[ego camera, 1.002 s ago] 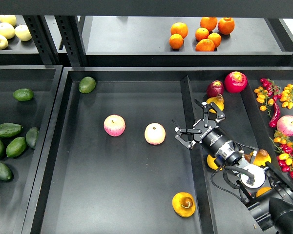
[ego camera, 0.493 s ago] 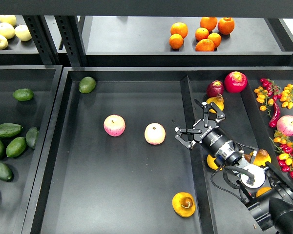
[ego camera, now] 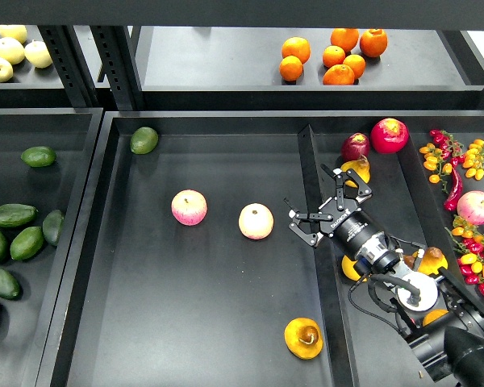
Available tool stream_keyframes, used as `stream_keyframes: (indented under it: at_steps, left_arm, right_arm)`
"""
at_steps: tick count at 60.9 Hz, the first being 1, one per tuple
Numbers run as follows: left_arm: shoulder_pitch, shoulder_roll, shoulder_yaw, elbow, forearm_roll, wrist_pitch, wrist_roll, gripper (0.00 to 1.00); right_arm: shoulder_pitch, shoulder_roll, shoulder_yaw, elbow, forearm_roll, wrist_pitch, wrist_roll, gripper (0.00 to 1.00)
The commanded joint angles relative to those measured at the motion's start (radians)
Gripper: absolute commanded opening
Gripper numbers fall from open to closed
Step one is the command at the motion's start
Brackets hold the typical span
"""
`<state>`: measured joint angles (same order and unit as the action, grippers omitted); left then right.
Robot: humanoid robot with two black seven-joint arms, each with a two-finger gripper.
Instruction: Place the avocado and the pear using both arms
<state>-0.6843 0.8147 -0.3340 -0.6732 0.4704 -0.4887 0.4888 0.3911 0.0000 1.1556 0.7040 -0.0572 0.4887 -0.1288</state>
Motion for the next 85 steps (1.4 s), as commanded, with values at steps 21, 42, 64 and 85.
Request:
stream_keyframes:
  at_steps: [21, 42, 64, 85]
  left_arm:
    - [-0.02, -0.014, -0.241, -0.124, -0.302, 0.0, 0.0, 0.83]
    - [0.161, -0.276, -0.718, -0.233, -0.388, 0.0, 0.0, 0.83]
    - [0.275, -0.535, -0.942, -0.325, -0.388, 0.0, 0.0, 0.83]
    - [0.315, -0.75, -1.037, -0.332, -0.388, 0.0, 0.0, 0.83]
  right_arm:
    - [0.0, 0.0, -0.004, 0.002, 0.0, 0.0, -0.002, 0.99]
    - [0.002, 0.0, -0.001, -0.005, 0.0, 0.0, -0.005, 0.99]
    - [0.002, 0.0, 0.027, -0.015, 0.0, 0.0, 0.002, 0.99]
    - [0.002, 0.0, 0.027, -0.009, 0.0, 0.0, 0.003, 0.99]
